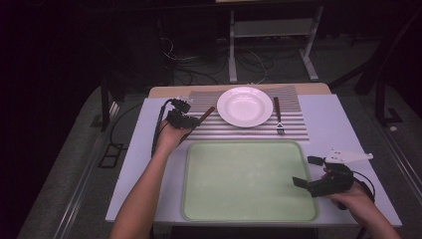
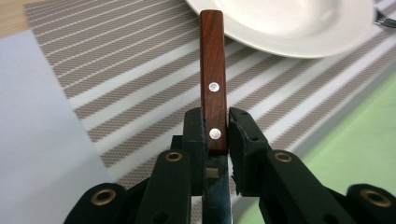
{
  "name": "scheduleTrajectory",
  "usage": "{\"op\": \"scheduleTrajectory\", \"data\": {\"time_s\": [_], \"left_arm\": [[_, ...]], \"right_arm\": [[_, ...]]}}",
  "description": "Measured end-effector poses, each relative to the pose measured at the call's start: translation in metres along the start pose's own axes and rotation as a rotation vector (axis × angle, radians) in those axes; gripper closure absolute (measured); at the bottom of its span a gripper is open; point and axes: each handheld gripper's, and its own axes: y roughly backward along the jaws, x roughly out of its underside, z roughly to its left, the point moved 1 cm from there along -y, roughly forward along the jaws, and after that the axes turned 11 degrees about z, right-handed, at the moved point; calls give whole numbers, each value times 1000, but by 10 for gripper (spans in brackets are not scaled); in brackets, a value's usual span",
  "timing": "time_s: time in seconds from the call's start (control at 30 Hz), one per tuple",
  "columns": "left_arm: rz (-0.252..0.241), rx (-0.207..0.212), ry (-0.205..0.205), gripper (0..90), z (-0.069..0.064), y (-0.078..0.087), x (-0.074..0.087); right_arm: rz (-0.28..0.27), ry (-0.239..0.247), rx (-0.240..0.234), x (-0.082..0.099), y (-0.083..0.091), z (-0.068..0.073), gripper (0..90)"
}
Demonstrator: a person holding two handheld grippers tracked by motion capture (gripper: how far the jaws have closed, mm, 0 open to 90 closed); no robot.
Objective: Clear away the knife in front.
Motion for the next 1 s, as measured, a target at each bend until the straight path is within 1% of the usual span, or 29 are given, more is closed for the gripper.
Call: {"op": "scheduleTrajectory", "data": {"time_s": [0.07,0.13,0.17,0.3,0.33,0.47,0.67,0.7,0.73,0.8,0.93,1.0], "left_arm": [[7,1,-13,771,-5,2,3],[5,7,-12,771,-9,3,7],[6,10,-20,771,-11,4,9],[-6,33,-28,771,-21,7,16],[-3,41,-30,771,-23,7,18],[0,52,-51,771,-35,9,26],[-8,79,-54,771,-52,7,40],[-9,81,-48,771,-55,7,42],[-6,84,-53,771,-58,6,44],[-3,93,-52,771,-63,6,46],[-6,96,-65,771,-73,8,51],[-10,107,-65,771,-77,9,53]], "right_arm": [[0,0,0,0,0,0,1],[-1,1,0,0,0,0,1],[0,2,0,0,0,0,1],[1,2,1,0,0,1,1],[0,2,1,0,0,1,1],[1,3,1,-1,-1,1,1],[3,4,4,-1,-1,1,2],[3,4,4,-1,-1,2,2],[4,4,4,-1,-1,2,1],[5,4,5,-1,-1,2,1],[3,5,5,-1,-1,2,1],[3,6,5,-1,-1,3,1]]}}
